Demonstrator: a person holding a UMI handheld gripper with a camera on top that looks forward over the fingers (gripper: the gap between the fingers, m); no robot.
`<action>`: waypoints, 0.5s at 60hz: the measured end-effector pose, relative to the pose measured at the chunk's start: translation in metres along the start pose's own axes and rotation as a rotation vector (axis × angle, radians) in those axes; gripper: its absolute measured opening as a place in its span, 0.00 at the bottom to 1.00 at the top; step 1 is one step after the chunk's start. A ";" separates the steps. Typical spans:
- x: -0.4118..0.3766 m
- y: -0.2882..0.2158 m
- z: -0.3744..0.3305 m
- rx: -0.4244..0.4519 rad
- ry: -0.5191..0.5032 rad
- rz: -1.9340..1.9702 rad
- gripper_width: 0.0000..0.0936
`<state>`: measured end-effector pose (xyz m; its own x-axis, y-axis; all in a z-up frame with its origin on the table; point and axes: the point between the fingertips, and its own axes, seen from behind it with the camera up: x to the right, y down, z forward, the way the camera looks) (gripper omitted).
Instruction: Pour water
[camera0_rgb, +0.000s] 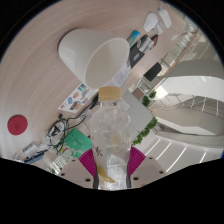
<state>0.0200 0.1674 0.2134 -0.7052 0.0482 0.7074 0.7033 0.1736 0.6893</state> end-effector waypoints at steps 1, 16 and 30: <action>0.000 -0.003 -0.001 0.002 0.000 -0.030 0.39; 0.007 -0.023 -0.005 0.025 -0.014 -0.141 0.39; 0.026 0.016 -0.017 -0.049 0.087 0.635 0.39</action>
<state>0.0144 0.1545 0.2461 -0.1421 0.0462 0.9888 0.9862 0.0920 0.1374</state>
